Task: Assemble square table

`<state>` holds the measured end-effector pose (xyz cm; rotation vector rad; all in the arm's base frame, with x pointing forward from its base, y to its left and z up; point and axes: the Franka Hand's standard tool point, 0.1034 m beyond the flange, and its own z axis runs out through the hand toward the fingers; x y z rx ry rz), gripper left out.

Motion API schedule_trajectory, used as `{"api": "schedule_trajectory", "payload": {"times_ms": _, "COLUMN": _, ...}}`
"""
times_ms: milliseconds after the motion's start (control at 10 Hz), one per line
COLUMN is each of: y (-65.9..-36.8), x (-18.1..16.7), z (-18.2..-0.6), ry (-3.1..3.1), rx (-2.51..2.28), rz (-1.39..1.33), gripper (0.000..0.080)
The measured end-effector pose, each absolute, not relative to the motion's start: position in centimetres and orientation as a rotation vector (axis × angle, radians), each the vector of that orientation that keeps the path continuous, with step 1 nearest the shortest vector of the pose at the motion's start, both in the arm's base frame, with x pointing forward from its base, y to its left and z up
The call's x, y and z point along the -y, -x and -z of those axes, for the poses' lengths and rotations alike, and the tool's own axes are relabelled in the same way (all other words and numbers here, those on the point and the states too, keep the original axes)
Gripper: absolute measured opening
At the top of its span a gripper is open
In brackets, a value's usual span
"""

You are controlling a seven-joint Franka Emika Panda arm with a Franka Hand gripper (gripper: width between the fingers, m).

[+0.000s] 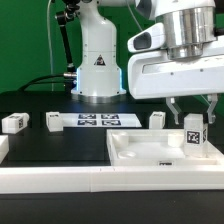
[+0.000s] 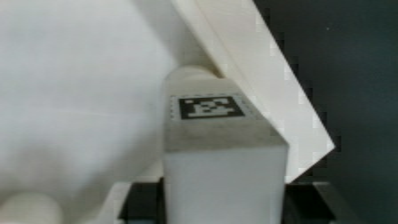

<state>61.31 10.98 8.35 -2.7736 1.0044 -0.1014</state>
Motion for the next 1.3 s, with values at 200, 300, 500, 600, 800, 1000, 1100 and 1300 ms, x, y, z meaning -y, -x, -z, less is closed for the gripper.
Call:
{"api": "schedule_trajectory", "payload": {"times_ms": 200, "y": -61.24, "x": -11.05, "z": -8.35, "ry": 2.709, "rx": -1.169, "rz": 0.07, "gripper": 0.0294}}
{"api": "schedule_trajectory", "payload": {"times_ms": 300, "y": -61.25, "x": -11.02, "z": -8.34, "ry": 2.682, "rx": -1.219, "rz": 0.063, "gripper": 0.0294}}
{"api": "schedule_trajectory", "payload": {"times_ms": 500, "y": -61.25, "x": -11.05, "z": -8.34, "ry": 2.604, "rx": -1.363, "rz": 0.044, "gripper": 0.0294}}
{"api": "schedule_trajectory", "payload": {"times_ms": 600, "y": -61.25, "x": -11.06, "z": -8.33, "ry": 2.553, "rx": -1.447, "rz": 0.032, "gripper": 0.0294}}
{"api": "schedule_trajectory", "payload": {"times_ms": 800, "y": -61.28, "x": -11.01, "z": -8.33, "ry": 2.481, "rx": -1.538, "rz": 0.009, "gripper": 0.0294}}
{"api": "schedule_trajectory", "payload": {"times_ms": 1000, "y": -61.28, "x": -10.92, "z": -8.32, "ry": 2.419, "rx": -1.621, "rz": -0.01, "gripper": 0.0294}}
{"api": "schedule_trajectory", "payload": {"times_ms": 1100, "y": -61.27, "x": -10.96, "z": -8.32, "ry": 2.385, "rx": -1.661, "rz": -0.02, "gripper": 0.0294}}
{"api": "schedule_trajectory", "payload": {"times_ms": 1300, "y": -61.26, "x": -10.95, "z": -8.29, "ry": 2.436, "rx": -1.585, "rz": -0.009, "gripper": 0.0379}}
